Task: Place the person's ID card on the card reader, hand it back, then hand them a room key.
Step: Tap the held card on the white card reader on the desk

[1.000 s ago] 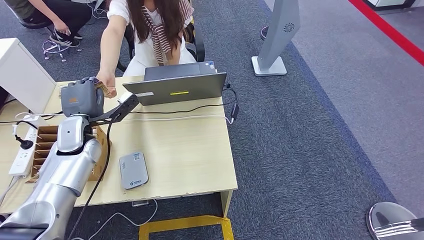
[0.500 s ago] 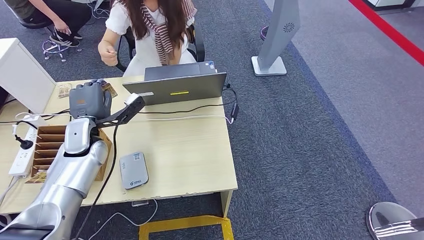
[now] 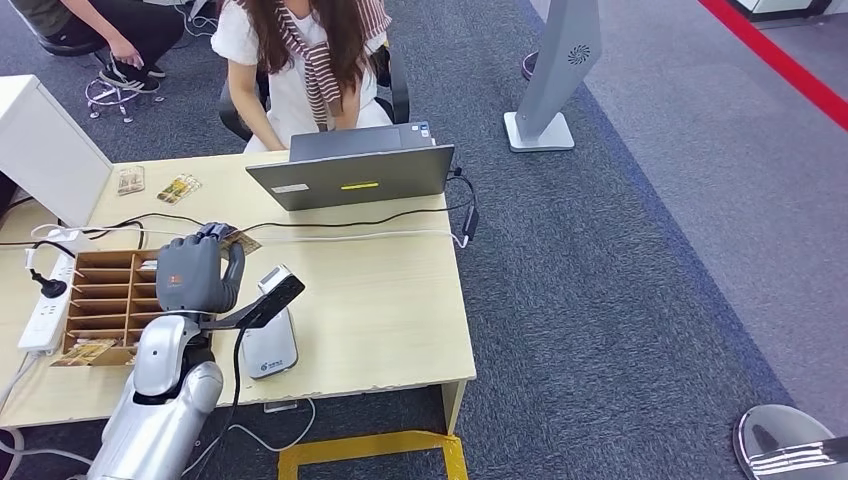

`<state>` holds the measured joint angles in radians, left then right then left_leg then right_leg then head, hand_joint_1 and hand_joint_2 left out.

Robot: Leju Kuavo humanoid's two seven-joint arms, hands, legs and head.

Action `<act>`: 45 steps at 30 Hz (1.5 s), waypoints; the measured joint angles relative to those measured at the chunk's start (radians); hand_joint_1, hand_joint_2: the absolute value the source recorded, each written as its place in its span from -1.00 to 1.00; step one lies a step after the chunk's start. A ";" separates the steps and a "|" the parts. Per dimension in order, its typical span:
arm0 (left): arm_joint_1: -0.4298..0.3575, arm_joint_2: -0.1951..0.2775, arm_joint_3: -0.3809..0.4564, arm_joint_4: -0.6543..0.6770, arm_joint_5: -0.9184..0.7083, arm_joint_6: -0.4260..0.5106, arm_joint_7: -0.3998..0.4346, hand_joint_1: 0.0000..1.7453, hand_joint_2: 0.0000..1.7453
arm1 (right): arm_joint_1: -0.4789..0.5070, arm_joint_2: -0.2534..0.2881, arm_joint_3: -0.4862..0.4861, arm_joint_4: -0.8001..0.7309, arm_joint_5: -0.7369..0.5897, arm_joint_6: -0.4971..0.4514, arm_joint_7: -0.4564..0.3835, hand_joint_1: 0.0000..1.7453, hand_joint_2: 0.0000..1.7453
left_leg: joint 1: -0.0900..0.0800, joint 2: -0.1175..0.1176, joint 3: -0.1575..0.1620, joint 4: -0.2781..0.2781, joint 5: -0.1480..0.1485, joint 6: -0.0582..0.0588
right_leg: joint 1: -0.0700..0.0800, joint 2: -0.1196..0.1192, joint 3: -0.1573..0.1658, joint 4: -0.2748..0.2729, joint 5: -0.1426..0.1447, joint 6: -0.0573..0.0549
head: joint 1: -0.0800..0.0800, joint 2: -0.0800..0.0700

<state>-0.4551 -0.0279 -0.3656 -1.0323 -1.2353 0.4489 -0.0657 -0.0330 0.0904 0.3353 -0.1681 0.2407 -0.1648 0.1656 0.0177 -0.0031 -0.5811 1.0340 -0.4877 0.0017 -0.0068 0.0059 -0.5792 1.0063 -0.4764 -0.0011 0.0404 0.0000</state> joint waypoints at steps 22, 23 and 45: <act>0.191 0.102 -0.064 -0.155 -0.014 -0.275 0.106 1.00 1.00 | 0.006 0.015 -0.043 0.002 -0.025 -0.033 -0.004 -1.00 1.00 | 0.000 0.001 0.000 0.000 0.000 0.000 | 0.000 0.000 0.000 0.000 0.000 0.000 | 0.000 0.000; 0.191 0.103 -0.066 -0.149 -0.015 -0.284 0.106 1.00 1.00 | 0.006 0.016 -0.043 0.002 -0.024 -0.035 -0.002 -1.00 1.00 | 0.000 0.001 0.000 0.000 0.000 0.000 | 0.000 0.000 0.000 0.000 0.000 0.000 | 0.000 0.000; 0.177 0.111 -0.111 -0.072 -0.011 -0.326 0.123 1.00 1.00 | 0.005 0.021 -0.045 0.002 -0.014 -0.034 0.008 -1.00 1.00 | 0.000 0.000 0.002 0.000 0.000 0.000 | 0.000 0.000 0.002 0.000 0.000 0.000 | 0.000 0.000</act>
<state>-0.2782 0.0830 -0.4767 -1.1039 -1.2466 0.1233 0.0577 -0.0279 0.1115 0.2906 -0.1659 0.2263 -0.1986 0.1732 0.0178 -0.0028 -0.5792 1.0339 -0.4880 0.0015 -0.0068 0.0060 -0.5776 1.0063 -0.4765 -0.0011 0.0404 0.0000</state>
